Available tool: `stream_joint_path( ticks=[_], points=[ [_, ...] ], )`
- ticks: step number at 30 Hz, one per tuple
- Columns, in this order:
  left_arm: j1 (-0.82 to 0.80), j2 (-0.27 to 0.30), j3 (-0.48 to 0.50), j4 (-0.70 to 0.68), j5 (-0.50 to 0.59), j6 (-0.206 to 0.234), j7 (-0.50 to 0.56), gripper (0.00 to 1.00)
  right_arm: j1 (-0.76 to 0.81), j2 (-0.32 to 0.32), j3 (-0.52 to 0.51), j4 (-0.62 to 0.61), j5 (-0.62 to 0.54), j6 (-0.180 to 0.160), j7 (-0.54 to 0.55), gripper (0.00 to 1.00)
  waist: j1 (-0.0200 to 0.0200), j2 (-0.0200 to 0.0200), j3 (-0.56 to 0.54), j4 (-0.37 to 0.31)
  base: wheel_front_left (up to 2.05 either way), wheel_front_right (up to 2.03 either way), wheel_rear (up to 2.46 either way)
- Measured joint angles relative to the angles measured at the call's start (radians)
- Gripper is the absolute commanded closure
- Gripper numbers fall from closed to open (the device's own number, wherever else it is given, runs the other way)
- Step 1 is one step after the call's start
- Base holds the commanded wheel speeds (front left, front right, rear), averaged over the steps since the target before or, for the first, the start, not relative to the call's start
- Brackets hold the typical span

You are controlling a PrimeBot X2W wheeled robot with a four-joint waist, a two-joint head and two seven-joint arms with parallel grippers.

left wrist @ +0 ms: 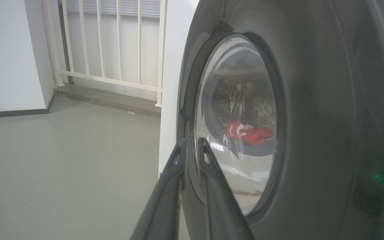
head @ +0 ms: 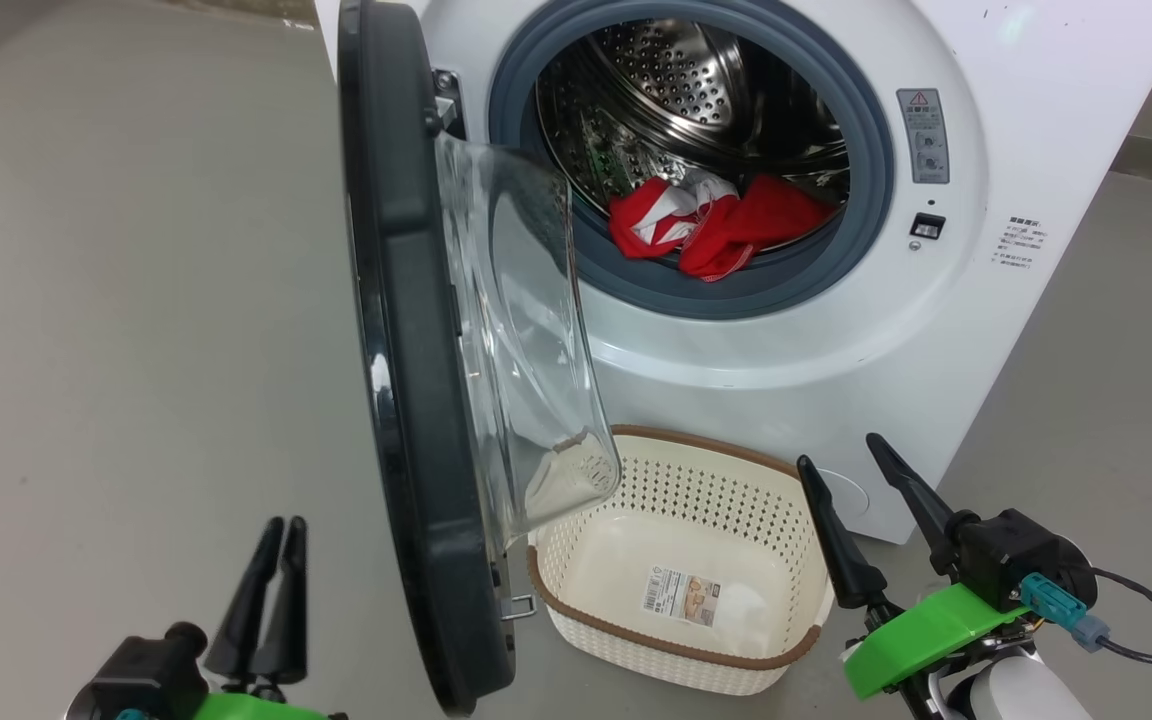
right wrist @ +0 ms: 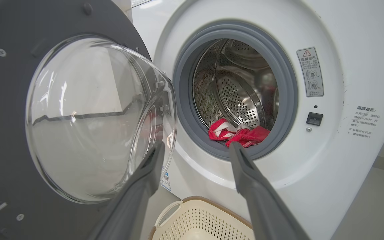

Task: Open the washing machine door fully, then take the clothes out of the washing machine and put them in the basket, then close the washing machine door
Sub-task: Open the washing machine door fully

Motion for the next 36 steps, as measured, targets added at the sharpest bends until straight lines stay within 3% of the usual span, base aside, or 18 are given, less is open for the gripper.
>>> stream_joint_path(
  ticks=[1, 9, 17, 23, 29, 36],
  points=[
    [0.000, 0.000, 0.000, -0.002, 0.000, 0.000, 0.000, 1.00, 0.000, 0.000, 0.000, 0.002, 0.000, 0.000, 0.000, 0.00, 0.0000, 0.0000, 0.001, -0.001, 0.00, 0.00, 0.00],
    [-0.004, 0.000, -0.003, -0.102, 0.010, 0.040, 0.000, 1.00, 0.000, 0.001, -0.004, 0.008, 0.001, 0.000, 0.000, 0.00, 0.0000, 0.0000, 0.002, -0.002, 0.00, 0.00, 0.00],
    [-0.058, 0.000, -0.013, -0.341, 0.010, 0.072, 0.045, 1.00, 0.000, 0.001, -0.008, 0.009, 0.003, 0.000, 0.000, 0.00, 0.0000, 0.0000, 0.000, -0.004, 0.00, 0.00, 0.00],
    [-0.094, -0.001, -0.058, -0.500, 0.007, 0.072, 0.073, 1.00, 0.000, 0.002, -0.008, 0.010, 0.007, 0.000, 0.000, 0.00, 0.0000, 0.0000, 0.001, -0.007, 0.00, 0.00, 0.00],
    [-0.104, 0.000, -0.173, -0.591, -0.029, 0.052, 0.132, 1.00, 0.000, 0.002, -0.008, 0.011, 0.007, 0.000, 0.000, 0.00, 0.0000, 0.0000, 0.000, -0.015, 0.00, 0.00, 0.00],
    [-0.083, 0.001, -0.294, -0.545, -0.089, 0.044, 0.187, 1.00, 0.000, 0.002, -0.015, 0.003, 0.006, 0.000, 0.000, 0.00, 0.0000, 0.0000, 0.003, -0.026, 0.00, 0.00, 0.00]
  ],
)
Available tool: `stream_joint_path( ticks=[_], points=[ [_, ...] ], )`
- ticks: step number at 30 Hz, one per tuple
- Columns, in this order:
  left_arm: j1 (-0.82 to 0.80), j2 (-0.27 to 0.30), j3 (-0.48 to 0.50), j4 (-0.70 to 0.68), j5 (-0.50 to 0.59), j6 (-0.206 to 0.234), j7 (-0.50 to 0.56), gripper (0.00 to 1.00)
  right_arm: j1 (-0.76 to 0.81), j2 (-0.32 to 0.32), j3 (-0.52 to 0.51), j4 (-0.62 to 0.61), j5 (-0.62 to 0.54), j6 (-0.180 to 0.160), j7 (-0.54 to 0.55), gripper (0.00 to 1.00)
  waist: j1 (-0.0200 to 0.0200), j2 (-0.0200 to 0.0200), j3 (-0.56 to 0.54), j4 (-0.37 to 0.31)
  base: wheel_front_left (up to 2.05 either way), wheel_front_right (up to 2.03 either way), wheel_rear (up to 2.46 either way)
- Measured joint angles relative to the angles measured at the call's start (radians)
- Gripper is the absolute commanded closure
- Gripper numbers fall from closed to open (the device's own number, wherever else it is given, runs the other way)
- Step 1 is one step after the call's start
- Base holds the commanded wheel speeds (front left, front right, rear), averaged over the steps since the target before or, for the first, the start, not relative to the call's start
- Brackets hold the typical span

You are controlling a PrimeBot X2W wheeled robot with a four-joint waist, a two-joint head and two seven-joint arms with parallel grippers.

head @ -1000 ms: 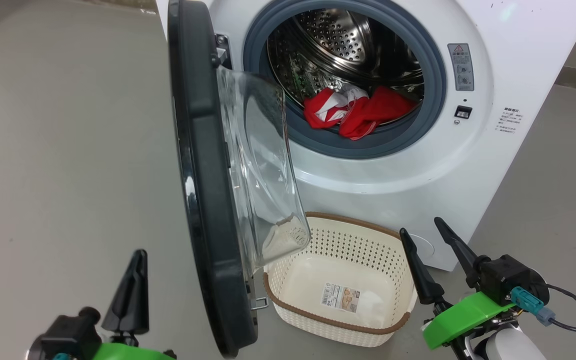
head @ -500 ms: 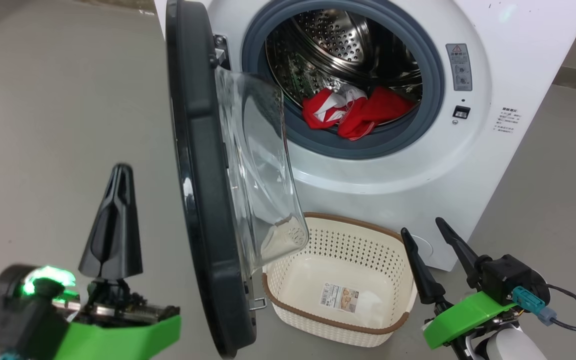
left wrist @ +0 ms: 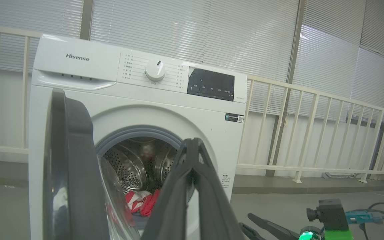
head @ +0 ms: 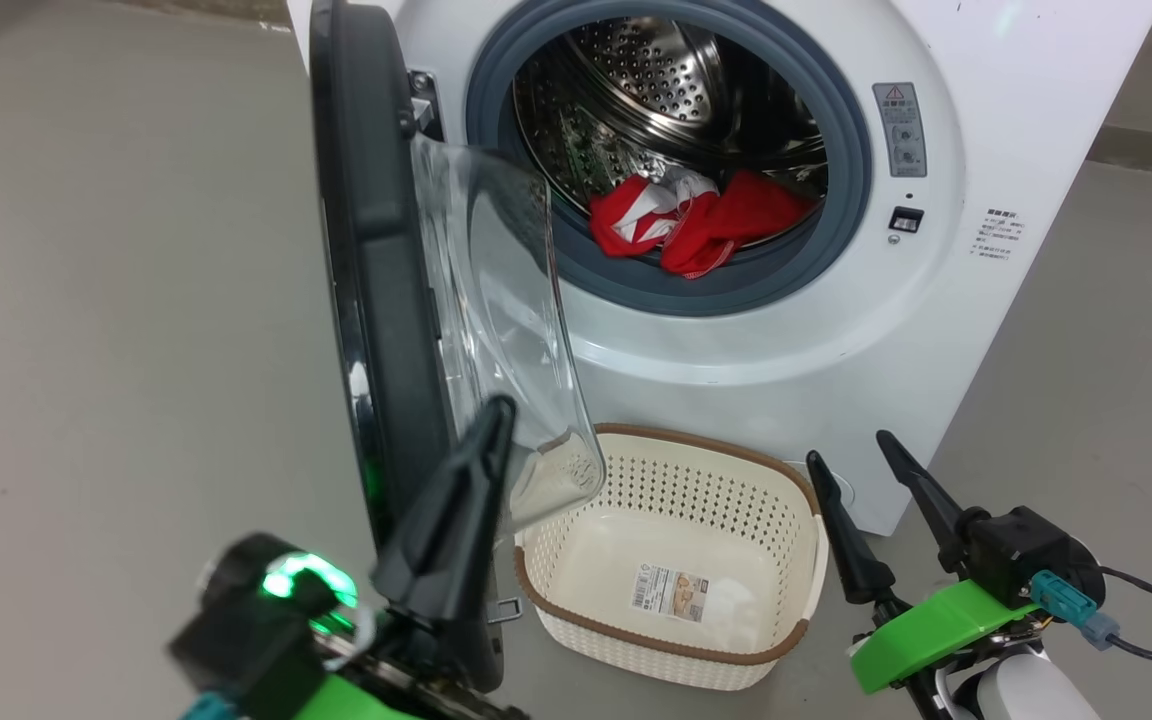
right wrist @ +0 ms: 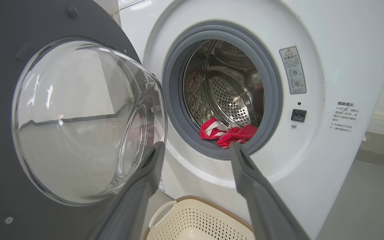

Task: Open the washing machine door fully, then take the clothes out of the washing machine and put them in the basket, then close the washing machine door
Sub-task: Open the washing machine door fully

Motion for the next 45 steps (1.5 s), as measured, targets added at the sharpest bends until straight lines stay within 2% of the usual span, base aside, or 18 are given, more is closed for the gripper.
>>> stream_joint_path(
  ticks=[10, 17, 30, 45],
  points=[
    [0.048, 0.005, -0.057, 0.184, -0.027, 0.005, 0.067, 1.00, 0.000, 0.000, -0.013, -0.001, -0.006, 0.000, 0.000, 0.00, 0.0000, 0.0000, 0.013, -0.004, 0.00, 0.00, 0.00],
    [0.066, 0.011, -0.052, 0.274, -0.025, 0.051, 0.109, 1.00, 0.000, 0.000, -0.011, 0.000, -0.006, 0.000, 0.000, 0.00, 0.0000, 0.0000, 0.021, -0.008, 0.00, 0.00, 0.00],
    [0.081, 0.021, -0.004, 0.273, -0.023, 0.100, 0.077, 1.00, -0.001, -0.005, -0.019, 0.004, -0.008, 0.000, 0.000, 0.00, 0.0000, 0.0000, 0.047, 0.004, 0.00, 0.00, 0.00],
    [0.126, 0.046, 0.127, 0.239, -0.050, 0.186, 0.030, 1.00, -0.003, -0.026, -0.017, 0.011, -0.023, 0.000, 0.000, 0.00, -0.0001, 0.0000, 0.060, 0.081, 0.00, 0.00, 0.00]
  ],
)
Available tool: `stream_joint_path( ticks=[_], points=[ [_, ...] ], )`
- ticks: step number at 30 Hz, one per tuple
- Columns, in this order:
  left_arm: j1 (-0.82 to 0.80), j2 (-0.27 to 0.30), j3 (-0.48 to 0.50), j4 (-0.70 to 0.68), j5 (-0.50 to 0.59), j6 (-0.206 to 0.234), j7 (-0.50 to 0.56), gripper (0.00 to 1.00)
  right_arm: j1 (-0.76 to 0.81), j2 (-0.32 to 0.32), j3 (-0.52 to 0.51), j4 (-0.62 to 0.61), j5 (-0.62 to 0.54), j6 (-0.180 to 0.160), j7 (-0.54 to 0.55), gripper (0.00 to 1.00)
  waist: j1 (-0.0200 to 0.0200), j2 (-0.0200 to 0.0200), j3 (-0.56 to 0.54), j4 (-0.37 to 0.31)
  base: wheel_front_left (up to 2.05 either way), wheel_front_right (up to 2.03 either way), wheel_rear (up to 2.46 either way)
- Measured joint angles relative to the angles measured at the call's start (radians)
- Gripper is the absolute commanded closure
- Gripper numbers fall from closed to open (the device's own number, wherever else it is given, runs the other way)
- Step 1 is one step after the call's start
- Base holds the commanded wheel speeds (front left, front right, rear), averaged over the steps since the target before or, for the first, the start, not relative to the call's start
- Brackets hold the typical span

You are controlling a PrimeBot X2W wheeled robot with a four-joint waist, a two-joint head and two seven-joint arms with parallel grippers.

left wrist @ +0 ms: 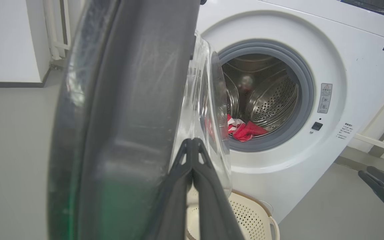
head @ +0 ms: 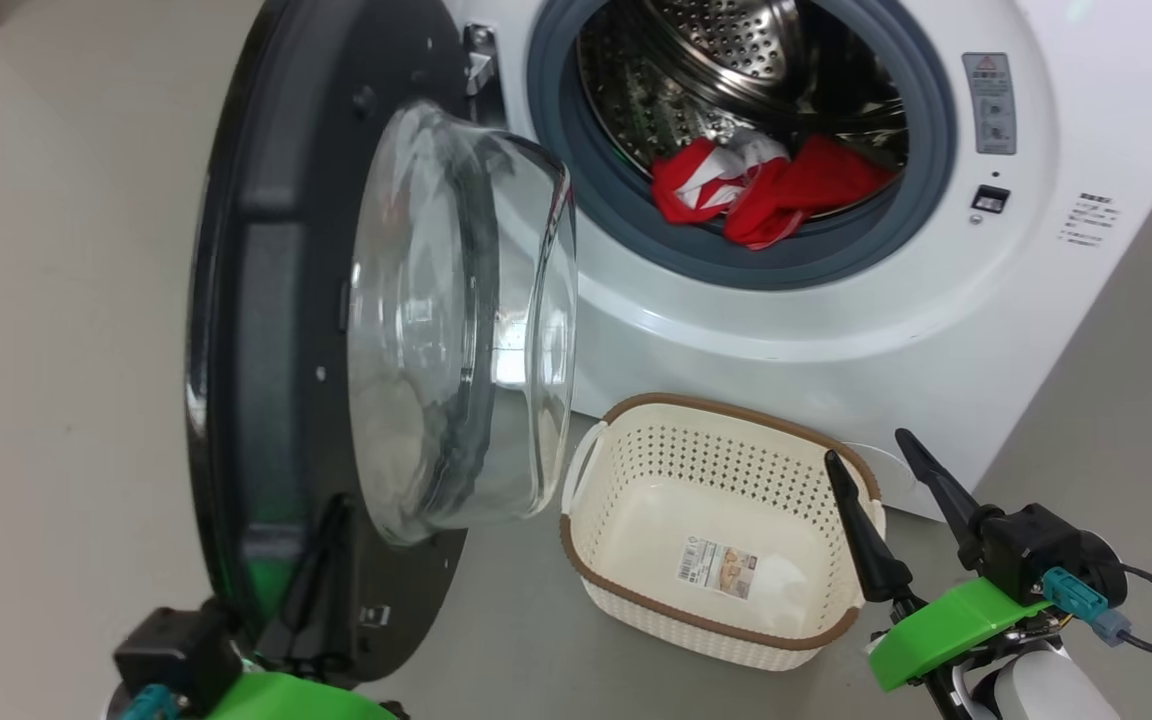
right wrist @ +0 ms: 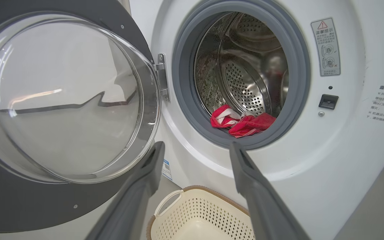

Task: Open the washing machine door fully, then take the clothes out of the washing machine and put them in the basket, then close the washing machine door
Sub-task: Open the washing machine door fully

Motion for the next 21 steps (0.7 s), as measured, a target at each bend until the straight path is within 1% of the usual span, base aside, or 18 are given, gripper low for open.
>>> stream_joint_path(
  ticks=[2, 8, 14, 21],
  points=[
    [0.000, 0.005, 0.014, 0.002, 0.000, 0.011, -0.004, 1.00, -0.002, -0.007, 0.005, 0.000, 0.000, 0.000, 0.000, 0.00, 0.0001, 0.0000, 0.004, 0.008, 0.00, 0.00, 0.00],
    [-0.001, 0.018, 0.056, 0.026, -0.004, 0.021, -0.027, 1.00, -0.007, -0.029, 0.020, 0.002, 0.000, 0.000, 0.000, 0.00, 0.0000, 0.0000, 0.020, 0.021, 0.00, 0.00, 0.00],
    [-0.012, 0.039, 0.105, 0.080, -0.008, 0.037, -0.064, 1.00, -0.017, -0.053, 0.038, 0.014, 0.000, 0.000, 0.000, 0.00, 0.0000, 0.0000, 0.036, 0.020, 0.00, 0.00, 0.00],
    [-0.041, 0.066, 0.171, 0.157, -0.029, 0.041, -0.100, 1.00, -0.049, -0.076, 0.056, 0.017, 0.000, 0.000, 0.000, 0.00, 0.0000, 0.0000, 0.042, 0.015, 0.00, 0.00, 0.00]
  ],
)
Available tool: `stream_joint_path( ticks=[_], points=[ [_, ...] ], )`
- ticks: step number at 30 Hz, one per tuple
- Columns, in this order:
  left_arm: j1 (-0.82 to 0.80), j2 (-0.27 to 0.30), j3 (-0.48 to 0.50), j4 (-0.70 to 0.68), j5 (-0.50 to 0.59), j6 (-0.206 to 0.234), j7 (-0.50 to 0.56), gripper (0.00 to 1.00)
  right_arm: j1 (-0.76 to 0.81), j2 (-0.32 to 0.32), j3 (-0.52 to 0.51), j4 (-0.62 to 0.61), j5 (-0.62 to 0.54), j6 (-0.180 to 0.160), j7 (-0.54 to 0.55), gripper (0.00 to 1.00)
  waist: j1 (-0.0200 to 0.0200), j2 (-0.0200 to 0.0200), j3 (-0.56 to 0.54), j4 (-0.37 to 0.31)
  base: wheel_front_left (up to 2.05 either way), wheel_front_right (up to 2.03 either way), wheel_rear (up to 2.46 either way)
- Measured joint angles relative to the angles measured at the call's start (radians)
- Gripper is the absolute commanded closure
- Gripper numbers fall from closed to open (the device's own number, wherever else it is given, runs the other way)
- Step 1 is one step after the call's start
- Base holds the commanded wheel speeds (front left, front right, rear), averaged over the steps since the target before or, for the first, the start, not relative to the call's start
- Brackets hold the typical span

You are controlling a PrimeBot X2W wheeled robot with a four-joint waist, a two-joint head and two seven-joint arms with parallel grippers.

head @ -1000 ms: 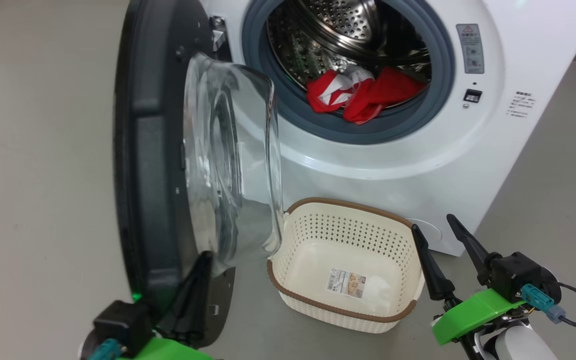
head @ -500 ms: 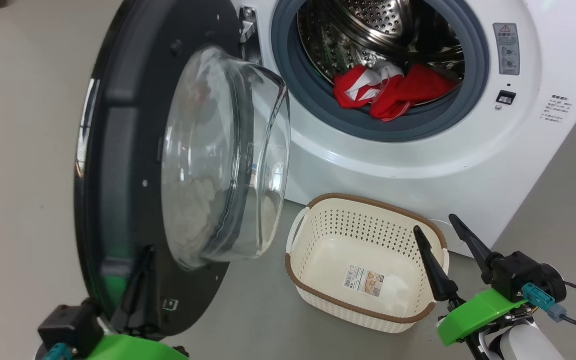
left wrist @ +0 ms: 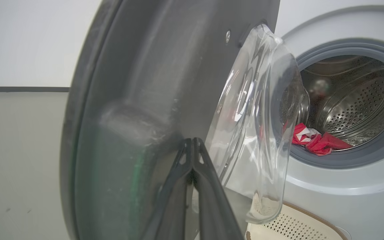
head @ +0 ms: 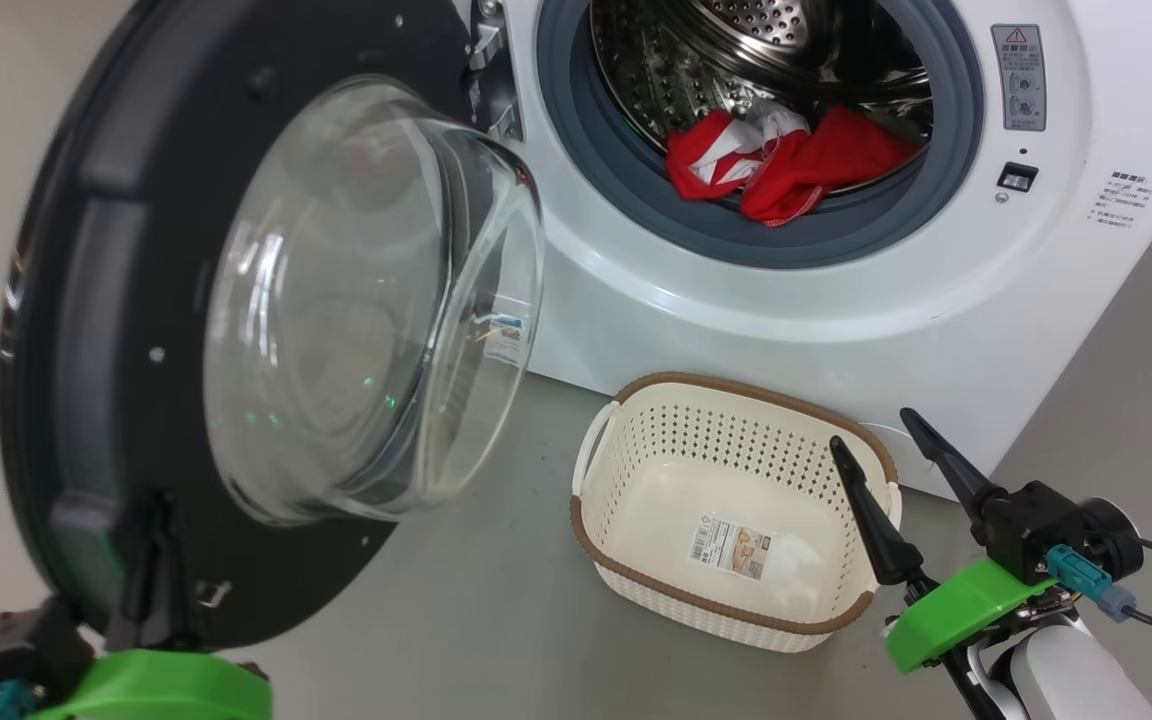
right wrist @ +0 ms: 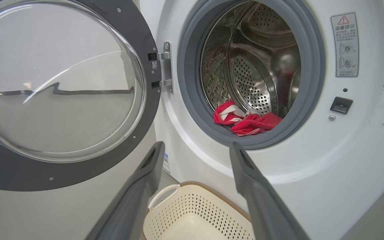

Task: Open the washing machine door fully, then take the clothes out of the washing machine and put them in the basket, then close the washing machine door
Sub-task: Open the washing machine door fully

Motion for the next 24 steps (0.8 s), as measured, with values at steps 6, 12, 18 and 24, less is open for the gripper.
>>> stream_joint_path(
  ticks=[6, 12, 18, 24],
  points=[
    [-0.041, 0.023, 0.046, 0.071, -0.028, 0.005, -0.026, 1.00, -0.002, -0.006, 0.012, 0.007, 0.000, 0.000, 0.000, 0.00, 0.0000, 0.0000, 0.009, -0.003, 0.00, 0.00, 0.00],
    [-0.076, 0.035, 0.074, 0.130, -0.040, 0.004, -0.052, 1.00, -0.009, -0.023, 0.026, 0.014, 0.000, 0.000, 0.000, 0.00, 0.0000, 0.0000, 0.021, -0.005, 0.00, 0.00, 0.00],
    [-0.123, 0.048, 0.111, 0.215, -0.069, -0.007, -0.084, 1.00, -0.021, -0.031, 0.041, 0.017, 0.000, 0.000, 0.000, 0.00, 0.0000, 0.0000, 0.030, -0.010, 0.00, 0.00, 0.00],
    [-0.162, 0.059, 0.146, 0.286, -0.086, -0.021, -0.099, 1.00, -0.042, -0.031, 0.049, 0.021, 0.000, 0.000, 0.000, 0.00, 0.0001, 0.0000, 0.037, -0.015, 0.00, 0.00, 0.00]
  ],
)
